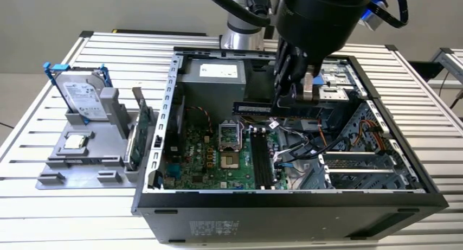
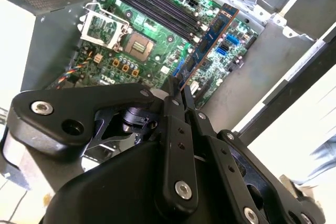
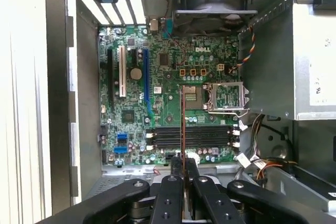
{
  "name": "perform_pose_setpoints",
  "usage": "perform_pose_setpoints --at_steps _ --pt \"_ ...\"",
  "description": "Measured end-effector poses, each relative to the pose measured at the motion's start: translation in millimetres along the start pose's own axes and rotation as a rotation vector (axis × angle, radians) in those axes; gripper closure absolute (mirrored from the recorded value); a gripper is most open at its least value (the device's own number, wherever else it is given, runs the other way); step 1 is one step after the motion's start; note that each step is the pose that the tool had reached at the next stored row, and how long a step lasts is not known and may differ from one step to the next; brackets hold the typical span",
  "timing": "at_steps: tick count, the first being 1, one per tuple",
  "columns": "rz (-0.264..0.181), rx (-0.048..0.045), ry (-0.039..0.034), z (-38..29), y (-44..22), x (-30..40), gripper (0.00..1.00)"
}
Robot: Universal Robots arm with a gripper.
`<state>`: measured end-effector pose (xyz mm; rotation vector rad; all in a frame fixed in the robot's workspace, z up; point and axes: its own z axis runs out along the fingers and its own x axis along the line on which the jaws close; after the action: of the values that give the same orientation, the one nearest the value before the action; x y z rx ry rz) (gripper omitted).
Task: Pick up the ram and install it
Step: 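Pick up the ram and move it above insertion slot, then insert the ram into the slot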
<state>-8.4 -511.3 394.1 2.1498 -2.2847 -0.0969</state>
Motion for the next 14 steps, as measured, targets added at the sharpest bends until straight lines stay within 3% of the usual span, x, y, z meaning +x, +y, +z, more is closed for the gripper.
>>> perform_pose_setpoints --at_steps 14 --pt "0.088 0.0036 -0.0041 0.8 -1.3 0.0 1.0"
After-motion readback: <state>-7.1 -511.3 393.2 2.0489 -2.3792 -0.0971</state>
